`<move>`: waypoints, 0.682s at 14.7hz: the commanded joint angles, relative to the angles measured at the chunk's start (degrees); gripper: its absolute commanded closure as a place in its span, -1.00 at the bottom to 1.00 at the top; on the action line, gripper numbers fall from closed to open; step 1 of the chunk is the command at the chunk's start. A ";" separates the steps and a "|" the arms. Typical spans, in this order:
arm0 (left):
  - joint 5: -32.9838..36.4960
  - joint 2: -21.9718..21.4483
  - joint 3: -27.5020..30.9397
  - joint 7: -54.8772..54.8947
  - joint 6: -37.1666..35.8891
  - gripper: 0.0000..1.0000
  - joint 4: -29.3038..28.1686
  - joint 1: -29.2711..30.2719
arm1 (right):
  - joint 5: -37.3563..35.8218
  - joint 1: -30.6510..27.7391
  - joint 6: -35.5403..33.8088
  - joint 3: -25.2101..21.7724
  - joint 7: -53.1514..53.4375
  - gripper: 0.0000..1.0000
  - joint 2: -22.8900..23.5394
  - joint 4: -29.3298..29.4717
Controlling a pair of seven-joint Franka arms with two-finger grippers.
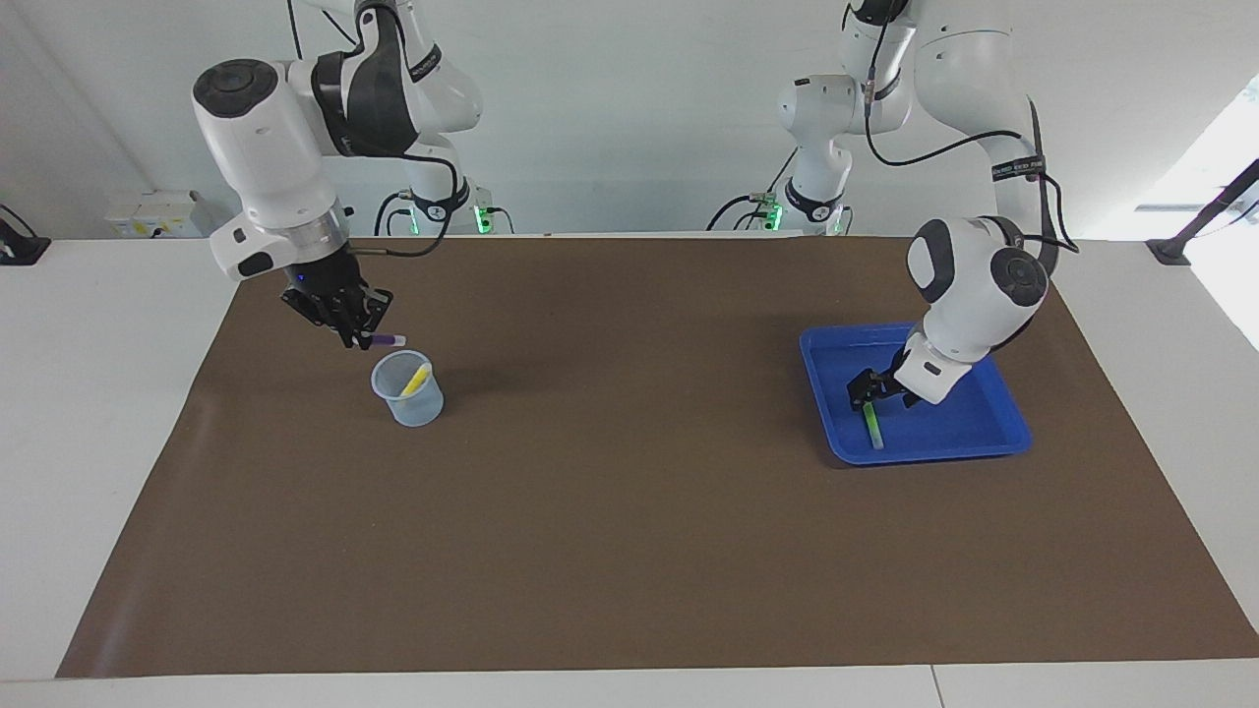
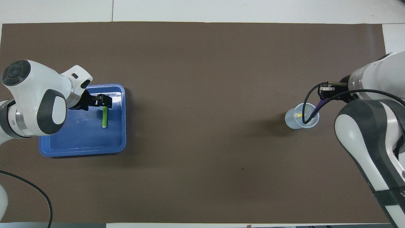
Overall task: Right arm passes pens to left for tray arrangement
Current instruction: 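Pull the purple pen from the cup with the right gripper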
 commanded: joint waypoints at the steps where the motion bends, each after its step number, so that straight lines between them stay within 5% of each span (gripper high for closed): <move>1: -1.64 -0.76 -0.27 -5.34 -7.42 -1.00 5.44 -0.05 | 5.13 -0.33 -0.71 2.00 6.86 1.00 1.62 3.18; 5: -5.51 -5.32 -0.44 -15.44 -16.22 -1.00 7.74 -1.01 | 17.09 -0.24 1.84 5.08 21.61 1.00 1.98 3.18; 10: -12.11 -12.44 -0.44 -39.58 -16.59 -1.00 7.39 -4.70 | 27.64 -0.24 8.78 12.28 44.29 1.00 4.43 5.98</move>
